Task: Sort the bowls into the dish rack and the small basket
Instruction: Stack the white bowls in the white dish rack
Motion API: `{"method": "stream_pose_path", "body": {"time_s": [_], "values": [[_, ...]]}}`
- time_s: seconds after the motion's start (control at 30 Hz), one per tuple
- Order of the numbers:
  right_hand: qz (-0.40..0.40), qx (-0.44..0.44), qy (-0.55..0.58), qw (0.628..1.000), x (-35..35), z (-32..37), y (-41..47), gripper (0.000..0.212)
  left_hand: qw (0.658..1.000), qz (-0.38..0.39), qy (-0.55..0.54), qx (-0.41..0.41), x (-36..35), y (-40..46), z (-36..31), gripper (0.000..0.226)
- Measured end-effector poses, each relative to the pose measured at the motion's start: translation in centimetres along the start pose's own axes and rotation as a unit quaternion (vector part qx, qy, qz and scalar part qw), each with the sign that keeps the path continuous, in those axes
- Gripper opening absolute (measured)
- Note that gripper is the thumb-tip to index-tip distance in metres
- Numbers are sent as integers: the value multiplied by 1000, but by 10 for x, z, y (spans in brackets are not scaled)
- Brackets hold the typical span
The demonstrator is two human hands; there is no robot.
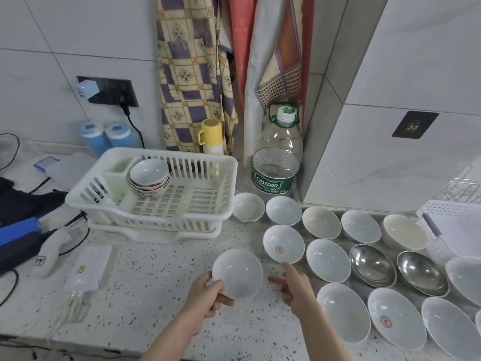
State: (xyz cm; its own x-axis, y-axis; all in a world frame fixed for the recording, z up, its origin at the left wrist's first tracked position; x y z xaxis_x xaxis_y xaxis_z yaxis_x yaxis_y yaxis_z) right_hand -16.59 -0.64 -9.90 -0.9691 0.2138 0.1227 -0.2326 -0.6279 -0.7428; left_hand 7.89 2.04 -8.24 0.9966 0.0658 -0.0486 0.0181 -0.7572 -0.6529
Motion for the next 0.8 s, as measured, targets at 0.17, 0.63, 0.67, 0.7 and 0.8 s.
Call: {"method": "stream_pose_path", "body": {"time_s": [0.17,0.63,0.67,0.7,0.8], "values": [[-42,1,61,997,-10,5,10,29,1000,-2,-21,-7,13,3,-10,43],[-161,1,177,971,-8,-9,-10,9,995,78,42,-48,35,-2,-60,49],[-166,3,186,969,-10,-9,-15,9,994,88,45,-51,36,-4,-64,49],[-171,5,195,966,-11,-8,-20,9,993,97,48,-54,37,-6,-69,49],[-185,17,221,957,-16,3,-35,8,989,121,50,-65,43,-11,-86,50]]}}
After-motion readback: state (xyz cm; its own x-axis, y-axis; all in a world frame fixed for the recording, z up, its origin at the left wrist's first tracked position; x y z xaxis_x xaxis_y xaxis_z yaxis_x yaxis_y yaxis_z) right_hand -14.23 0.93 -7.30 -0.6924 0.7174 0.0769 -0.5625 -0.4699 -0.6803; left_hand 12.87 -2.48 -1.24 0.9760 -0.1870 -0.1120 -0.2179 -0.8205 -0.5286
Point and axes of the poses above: each hand's wrist, its own y-axis towards the middle knuckle, its own x-axis out of the back of the hand, z = x × y, the point moved 10 cm from there along y, towards the middle knuckle, and after that the axes turned 7 degrees about -y, right-handed, at the moved point
